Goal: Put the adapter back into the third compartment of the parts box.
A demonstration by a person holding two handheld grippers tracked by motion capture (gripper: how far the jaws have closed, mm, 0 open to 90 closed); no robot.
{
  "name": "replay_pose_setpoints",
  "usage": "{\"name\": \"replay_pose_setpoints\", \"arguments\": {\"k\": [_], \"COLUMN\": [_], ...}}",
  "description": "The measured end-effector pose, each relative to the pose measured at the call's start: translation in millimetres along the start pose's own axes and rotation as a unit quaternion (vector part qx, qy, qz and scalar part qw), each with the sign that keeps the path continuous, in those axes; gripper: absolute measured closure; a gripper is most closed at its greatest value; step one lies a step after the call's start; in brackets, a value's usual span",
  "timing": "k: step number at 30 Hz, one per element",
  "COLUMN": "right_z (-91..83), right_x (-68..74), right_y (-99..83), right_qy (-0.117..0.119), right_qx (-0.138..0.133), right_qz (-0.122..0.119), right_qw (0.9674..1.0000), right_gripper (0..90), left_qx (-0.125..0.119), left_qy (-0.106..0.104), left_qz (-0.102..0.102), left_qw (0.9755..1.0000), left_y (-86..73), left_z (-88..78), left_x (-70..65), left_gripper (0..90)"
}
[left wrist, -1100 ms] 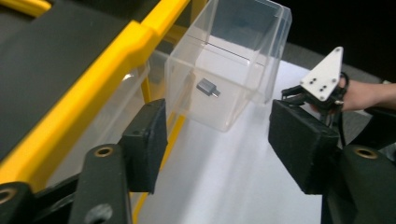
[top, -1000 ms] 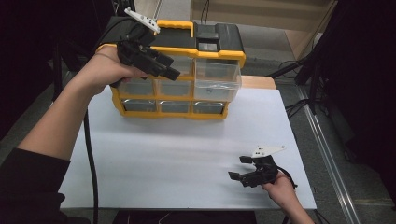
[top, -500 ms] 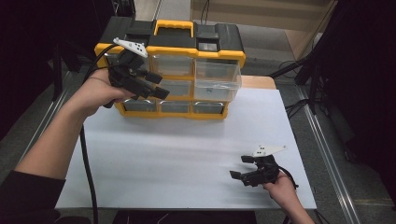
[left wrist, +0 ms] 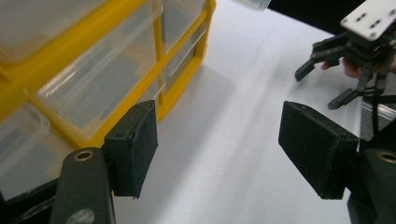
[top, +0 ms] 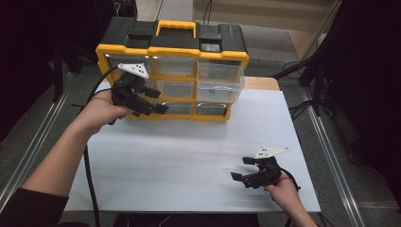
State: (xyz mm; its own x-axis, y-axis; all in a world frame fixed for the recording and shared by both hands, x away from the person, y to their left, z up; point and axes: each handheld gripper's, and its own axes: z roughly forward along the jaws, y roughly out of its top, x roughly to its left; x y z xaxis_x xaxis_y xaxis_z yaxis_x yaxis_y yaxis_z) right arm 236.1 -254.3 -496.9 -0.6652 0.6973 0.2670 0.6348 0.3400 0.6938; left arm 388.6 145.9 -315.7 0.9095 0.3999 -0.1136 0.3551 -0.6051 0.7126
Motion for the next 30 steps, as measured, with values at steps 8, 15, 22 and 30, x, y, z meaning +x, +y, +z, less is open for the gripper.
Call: {"name": "replay_pose_setpoints", "arguments": {"k": [8,15,22,30], "right_z": [-1.1,-0.6,-1.0,-0.4], "right_x": [-0.4,-1.0,-1.8,-1.6], "right_y": [-1.4,-2.2,-2.1,-2.2], "right_qy": [-0.002,-0.005,-0.005,-0.005], "right_qx": [-0.002,0.0,-0.001,-0.001], "right_qz": [0.001,0.002,0.001,-0.003], "right_qw": [1.0,1.0,1.0,1.0], "right_gripper": [15.0,15.0,15.0,15.1], "left_qx": [-0.003,-0.011,-0.008,0.003], "left_qy": [0.006,0.01,0.007,0.003], "left_qz": [-0.001,-0.004,-0.008,-0.013], "left_qw": [1.0,0.9999,0.9999,0.9999], "left_y": [-13.2,-26.2,-42.1,-61.6], "left_z": [12.2,17.6,29.5,47.2], "left_x": [-8.0,-16.1,-25.2,-34.8], "left_gripper": [29.4,29.4,29.4,29.4]}}
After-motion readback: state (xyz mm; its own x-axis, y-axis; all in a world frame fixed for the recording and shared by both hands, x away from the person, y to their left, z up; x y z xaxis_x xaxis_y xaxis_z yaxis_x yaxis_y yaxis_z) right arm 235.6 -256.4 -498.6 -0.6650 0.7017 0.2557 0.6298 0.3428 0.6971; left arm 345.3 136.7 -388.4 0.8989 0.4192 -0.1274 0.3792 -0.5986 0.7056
